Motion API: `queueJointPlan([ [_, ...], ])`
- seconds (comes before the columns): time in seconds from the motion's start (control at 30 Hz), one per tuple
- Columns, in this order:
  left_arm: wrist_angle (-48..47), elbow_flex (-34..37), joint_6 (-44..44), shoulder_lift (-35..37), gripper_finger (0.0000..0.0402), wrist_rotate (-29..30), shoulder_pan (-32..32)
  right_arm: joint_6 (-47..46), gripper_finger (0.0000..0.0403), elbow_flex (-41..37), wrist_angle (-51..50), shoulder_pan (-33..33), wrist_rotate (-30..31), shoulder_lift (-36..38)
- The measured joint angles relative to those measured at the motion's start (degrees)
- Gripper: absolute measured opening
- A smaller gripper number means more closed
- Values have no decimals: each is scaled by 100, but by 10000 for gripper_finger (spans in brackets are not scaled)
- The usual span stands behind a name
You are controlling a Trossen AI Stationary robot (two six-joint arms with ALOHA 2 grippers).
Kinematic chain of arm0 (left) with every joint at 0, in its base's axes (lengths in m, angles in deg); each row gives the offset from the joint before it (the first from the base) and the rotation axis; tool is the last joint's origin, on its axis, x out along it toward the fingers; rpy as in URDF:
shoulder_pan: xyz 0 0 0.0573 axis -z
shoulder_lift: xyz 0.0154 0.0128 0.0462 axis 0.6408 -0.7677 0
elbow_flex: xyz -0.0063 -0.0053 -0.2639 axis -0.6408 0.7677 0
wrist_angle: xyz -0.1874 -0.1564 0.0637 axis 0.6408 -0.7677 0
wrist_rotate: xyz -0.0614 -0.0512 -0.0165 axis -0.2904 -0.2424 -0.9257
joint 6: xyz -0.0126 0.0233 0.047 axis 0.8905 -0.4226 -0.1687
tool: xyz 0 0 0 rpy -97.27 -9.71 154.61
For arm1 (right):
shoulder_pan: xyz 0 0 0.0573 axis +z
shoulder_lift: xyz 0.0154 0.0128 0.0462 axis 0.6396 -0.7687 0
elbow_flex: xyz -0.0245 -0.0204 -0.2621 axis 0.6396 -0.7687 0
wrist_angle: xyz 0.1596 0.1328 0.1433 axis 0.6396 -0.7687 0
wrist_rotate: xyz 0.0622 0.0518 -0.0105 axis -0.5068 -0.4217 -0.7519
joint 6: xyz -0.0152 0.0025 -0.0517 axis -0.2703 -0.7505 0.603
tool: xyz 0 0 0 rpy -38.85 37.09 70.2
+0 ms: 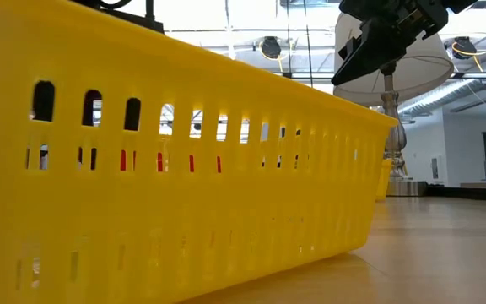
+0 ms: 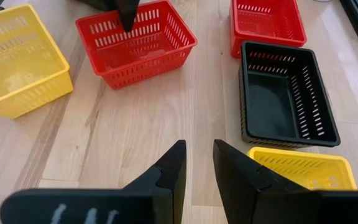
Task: Stack baskets by color
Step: Stack the bottom red bin on top of the top red bin
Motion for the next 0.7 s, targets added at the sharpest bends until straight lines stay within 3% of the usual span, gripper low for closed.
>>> queueJointPlan([
  [0.3, -8, 0, -11, 8, 9, 4, 0, 0, 73, 0, 0, 0, 1, 0],
  [0.7, -6, -4, 337, 372, 7, 9, 0, 42, 73, 0, 0, 0, 2, 0],
])
